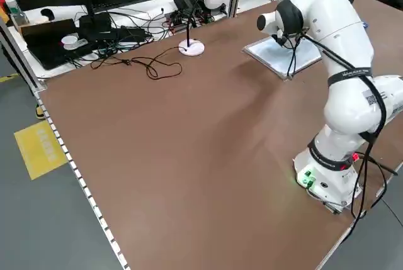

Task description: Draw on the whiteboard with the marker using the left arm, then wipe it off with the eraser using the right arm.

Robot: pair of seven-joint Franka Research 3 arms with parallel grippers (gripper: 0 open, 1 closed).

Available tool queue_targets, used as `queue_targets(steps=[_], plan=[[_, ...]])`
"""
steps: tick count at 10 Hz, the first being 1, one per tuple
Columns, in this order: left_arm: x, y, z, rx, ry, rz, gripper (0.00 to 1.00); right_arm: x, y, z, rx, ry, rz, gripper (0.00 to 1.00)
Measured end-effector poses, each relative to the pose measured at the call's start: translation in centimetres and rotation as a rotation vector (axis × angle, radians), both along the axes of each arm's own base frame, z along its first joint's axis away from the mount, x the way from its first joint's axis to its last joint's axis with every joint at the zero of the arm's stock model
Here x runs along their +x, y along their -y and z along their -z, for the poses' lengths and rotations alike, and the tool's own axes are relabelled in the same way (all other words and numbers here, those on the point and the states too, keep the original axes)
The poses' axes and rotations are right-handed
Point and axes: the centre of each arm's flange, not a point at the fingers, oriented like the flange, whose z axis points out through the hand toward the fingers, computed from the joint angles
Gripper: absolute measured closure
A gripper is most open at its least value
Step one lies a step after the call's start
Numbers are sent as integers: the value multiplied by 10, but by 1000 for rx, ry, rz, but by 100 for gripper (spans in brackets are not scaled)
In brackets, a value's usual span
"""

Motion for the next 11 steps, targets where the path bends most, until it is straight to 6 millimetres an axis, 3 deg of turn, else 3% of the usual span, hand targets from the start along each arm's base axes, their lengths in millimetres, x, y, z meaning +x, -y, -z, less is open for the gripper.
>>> queue_targets(steps=[6,11], plan=[[19,-15,-2,8,24,-31,83,0,0,0,0,-1,0,0],[17,-17,-3,15,24,-28,83,0,0,1,0,-2,-1,0]])
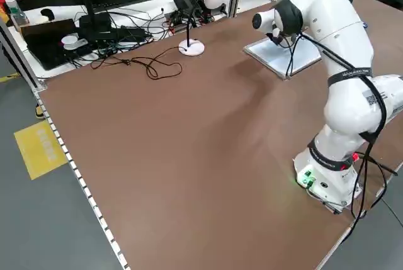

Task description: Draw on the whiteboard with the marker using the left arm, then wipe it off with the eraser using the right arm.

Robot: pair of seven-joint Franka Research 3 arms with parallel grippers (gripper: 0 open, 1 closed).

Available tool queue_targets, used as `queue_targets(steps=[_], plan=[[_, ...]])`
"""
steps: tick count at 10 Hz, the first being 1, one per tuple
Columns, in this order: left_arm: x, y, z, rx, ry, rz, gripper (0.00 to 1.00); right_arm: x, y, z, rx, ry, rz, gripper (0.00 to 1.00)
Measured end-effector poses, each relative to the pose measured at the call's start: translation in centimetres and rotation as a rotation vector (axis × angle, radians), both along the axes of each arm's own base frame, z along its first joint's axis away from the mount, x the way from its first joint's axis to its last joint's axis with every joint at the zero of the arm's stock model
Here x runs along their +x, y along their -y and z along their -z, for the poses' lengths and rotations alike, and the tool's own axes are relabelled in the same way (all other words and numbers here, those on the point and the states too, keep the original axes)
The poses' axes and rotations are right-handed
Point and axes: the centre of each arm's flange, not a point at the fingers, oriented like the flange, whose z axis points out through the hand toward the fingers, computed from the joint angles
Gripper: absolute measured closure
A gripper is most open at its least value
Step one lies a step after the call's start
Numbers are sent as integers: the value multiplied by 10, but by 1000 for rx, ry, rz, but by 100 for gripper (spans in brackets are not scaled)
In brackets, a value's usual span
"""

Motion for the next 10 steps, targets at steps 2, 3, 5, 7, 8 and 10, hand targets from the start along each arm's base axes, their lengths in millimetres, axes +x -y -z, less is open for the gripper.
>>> queue_targets(steps=[2,3,5,7,8,10], plan=[[-2,-6,-1,8,-3,1,83,0,0,0,0,-1,0,0],[-3,-8,-2,13,-5,2,83,0,0,0,0,-1,0,0],[-5,-12,-3,20,-6,3,83,0,0,1,0,-2,-1,0],[-4,-15,-4,27,0,5,83,0,-1,1,0,-2,-1,0],[-3,-17,-4,32,8,9,83,0,-1,1,0,-3,-1,0],[2,-22,-5,41,20,7,83,0,-1,1,0,-6,-1,0]])
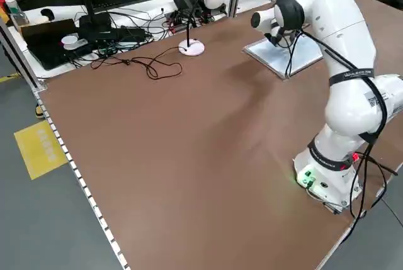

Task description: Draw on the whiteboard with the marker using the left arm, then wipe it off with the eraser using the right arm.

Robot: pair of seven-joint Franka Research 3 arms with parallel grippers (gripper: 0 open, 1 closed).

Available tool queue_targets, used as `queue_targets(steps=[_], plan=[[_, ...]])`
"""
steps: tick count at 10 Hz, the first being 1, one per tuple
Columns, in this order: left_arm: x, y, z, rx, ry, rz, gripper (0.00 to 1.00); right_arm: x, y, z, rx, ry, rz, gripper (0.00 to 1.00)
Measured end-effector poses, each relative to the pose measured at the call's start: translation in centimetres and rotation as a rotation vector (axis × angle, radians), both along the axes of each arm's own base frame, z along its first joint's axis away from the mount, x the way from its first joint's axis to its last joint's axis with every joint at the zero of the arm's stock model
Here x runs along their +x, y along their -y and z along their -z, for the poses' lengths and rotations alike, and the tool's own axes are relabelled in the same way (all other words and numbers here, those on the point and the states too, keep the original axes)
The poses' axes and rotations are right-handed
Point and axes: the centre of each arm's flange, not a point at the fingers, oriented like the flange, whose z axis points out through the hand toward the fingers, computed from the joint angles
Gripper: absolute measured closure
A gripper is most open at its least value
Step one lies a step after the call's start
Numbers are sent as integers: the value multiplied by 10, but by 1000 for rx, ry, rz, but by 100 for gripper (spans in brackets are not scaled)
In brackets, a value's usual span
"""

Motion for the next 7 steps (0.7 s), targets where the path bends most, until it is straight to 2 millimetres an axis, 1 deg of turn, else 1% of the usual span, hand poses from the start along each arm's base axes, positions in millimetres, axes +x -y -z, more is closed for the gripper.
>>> queue_targets(steps=[5,7], plan=[[13,-8,-3,14,34,-4,83,0,0,0,0,-4,0,0],[21,-7,-12,30,32,-2,83,0,0,0,0,-4,0,0]])
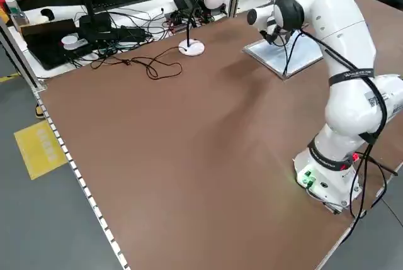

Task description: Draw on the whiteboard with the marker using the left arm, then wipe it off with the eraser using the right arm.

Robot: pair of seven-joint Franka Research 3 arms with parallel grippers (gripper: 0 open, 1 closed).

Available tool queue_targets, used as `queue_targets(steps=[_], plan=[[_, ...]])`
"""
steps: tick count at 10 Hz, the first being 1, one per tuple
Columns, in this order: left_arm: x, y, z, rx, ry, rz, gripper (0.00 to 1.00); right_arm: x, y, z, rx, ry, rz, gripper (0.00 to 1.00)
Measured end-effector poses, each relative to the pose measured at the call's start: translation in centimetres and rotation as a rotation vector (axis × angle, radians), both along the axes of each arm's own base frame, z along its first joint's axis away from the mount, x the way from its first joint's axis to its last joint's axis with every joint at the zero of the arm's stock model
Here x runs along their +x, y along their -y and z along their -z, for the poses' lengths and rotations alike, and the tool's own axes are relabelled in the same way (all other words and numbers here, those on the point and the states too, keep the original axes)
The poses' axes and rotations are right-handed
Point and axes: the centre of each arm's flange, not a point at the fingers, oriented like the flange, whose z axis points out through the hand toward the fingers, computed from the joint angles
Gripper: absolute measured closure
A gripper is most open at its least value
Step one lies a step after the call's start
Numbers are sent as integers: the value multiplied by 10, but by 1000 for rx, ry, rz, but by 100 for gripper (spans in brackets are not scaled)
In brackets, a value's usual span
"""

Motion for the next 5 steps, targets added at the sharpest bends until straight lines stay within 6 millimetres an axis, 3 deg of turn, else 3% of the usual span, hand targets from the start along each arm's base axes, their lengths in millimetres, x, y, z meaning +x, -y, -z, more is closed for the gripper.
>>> queue_targets(steps=[2,5], plan=[[11,2,-16,46,-17,7,83,0,0,1,0,-2,-1,0],[23,3,-56,110,20,51,83,0,0,3,0,-8,-2,0]])
